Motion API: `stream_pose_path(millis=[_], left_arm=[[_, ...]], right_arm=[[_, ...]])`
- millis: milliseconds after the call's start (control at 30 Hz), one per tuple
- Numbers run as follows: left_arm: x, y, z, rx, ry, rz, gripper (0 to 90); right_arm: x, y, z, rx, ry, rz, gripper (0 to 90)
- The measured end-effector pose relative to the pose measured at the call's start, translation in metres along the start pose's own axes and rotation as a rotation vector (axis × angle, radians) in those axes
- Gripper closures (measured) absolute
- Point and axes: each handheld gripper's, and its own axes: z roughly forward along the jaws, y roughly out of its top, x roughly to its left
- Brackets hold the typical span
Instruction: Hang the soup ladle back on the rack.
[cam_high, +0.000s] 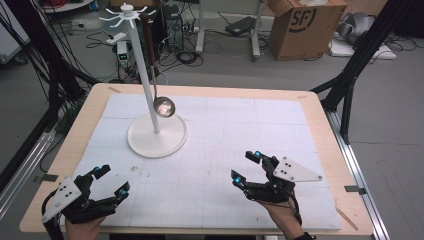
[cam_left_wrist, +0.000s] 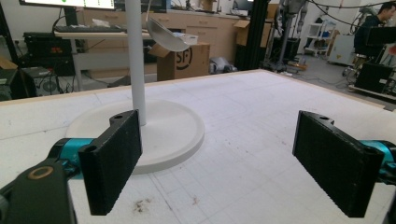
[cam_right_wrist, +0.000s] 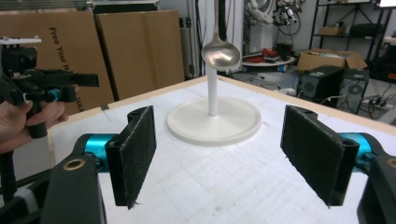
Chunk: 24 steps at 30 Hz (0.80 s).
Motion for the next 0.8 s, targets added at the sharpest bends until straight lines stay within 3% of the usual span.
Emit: stream_pose_path(millis=[267, 533, 800], left_arm=[[0.002, 0.0, 0.013, -0.009, -0.022, 0.009, 16.3], [0.006, -0.002, 0.017, -0.011, -0.032, 0.008, 16.1], [0.008, -0.01, 0.02, 0.01, -0.021, 0.022, 15.9]], right_arm=[[-0.003, -0.021, -0.014, 0.007, -0.068, 0.011, 24.5], [-0.009, -0.043, -0.022, -0.017, -0.118, 0.058, 24.3], [-0.005, -0.044, -0.021, -0.016, -0.128, 0.034, 22.7]])
